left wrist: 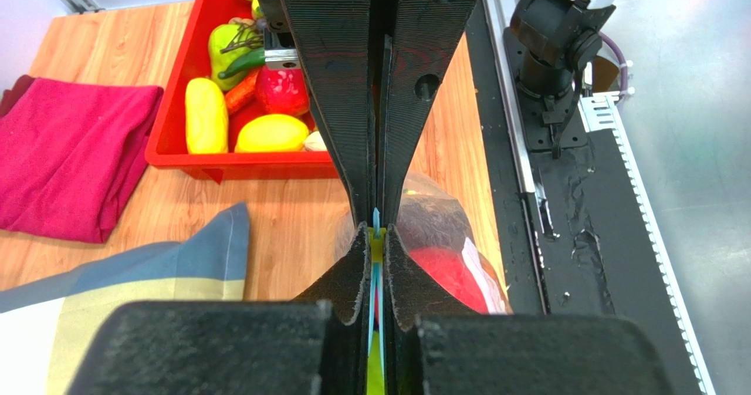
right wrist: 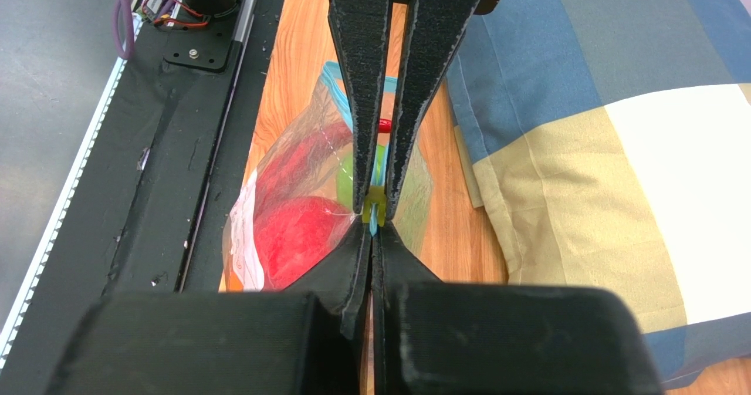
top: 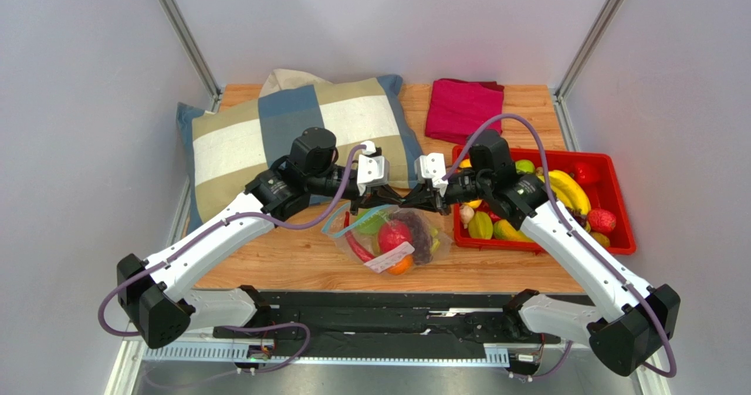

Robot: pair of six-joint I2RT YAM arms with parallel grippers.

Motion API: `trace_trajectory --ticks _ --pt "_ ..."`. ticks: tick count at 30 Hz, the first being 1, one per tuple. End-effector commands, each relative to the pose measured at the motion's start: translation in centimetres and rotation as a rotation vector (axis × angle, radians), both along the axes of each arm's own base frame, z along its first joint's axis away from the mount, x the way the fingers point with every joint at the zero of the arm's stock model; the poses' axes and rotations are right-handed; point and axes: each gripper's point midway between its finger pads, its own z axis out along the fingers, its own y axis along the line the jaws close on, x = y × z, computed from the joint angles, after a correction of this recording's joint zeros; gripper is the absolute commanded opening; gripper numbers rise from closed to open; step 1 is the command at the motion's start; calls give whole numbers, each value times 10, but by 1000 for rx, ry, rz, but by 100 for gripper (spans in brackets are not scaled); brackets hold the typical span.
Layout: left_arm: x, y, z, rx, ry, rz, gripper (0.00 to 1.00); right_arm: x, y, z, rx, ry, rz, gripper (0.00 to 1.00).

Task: Place the food in the zip-top bag and seal the zipper
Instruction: Zip the zipper food storage bag at the center of the board.

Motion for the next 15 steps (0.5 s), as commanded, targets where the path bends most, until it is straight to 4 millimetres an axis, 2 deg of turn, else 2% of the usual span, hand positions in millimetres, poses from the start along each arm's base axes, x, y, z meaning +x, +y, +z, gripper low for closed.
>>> trace_trajectory --ticks 1,11,15 --pt "-6 6 -6 26 -18 -15 0 2 0 19 49 -67 -8 0" --pt "-9 31 -35 115 -6 18 0 9 -3 22 58 -62 -40 0" --pt "-4 46 -48 156 5 55 0 13 -6 24 64 -58 -67 0"
